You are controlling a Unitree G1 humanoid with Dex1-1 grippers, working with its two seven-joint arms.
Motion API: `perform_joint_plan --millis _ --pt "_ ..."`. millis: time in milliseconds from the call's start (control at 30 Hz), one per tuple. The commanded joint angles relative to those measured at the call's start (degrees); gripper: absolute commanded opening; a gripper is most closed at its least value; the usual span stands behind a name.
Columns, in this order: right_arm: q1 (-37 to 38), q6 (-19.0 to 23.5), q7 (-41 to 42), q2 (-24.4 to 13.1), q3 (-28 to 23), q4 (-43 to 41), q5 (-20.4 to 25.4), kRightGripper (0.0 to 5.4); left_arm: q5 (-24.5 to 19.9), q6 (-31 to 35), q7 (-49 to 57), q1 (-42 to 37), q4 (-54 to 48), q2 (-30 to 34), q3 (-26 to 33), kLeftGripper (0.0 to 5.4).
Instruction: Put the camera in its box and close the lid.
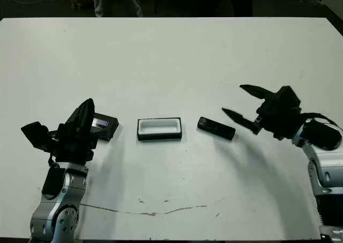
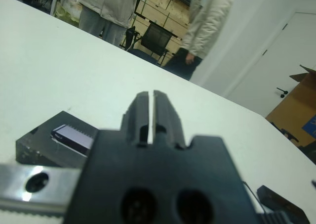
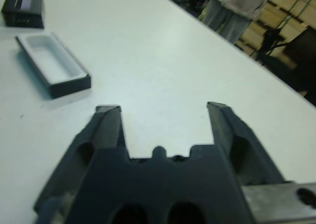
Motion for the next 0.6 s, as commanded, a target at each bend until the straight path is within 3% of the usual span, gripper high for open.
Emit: perform_joint_plan --millis 33,167,400,533,600 --pt "-0.28 0.29 2.45 -0.57 1.12 2.44 -0.28 4.58 0.15 0.92 0.38 0.81 0.79 0.40 0.52 0.00" --pt "-0.24 -0.42 4.31 -0.63 1.97 4.17 -0.94 5.38 0.50 1.23 0.71 0.76 0.84 0.48 0.57 0.00" --pt "-2.04 -2.78 8.11 -1.37 3.25 8.64 -2.24 5.38 0.78 1.44 1.00 0.51 1.46 0.46 0.67 0.00" --pt "-3.01 -0.50 9.27 -1.10 3.15 11.33 -1.84 5.38 0.82 1.24 0.87 0.33 1.89 0.41 0.70 0.00" --pt "-3.38 -1.48 9.60 -0.93 3.19 12.74 -2.24 5.30 1.06 1.06 0.90 0.28 2.01 0.43 0.69 0.00"
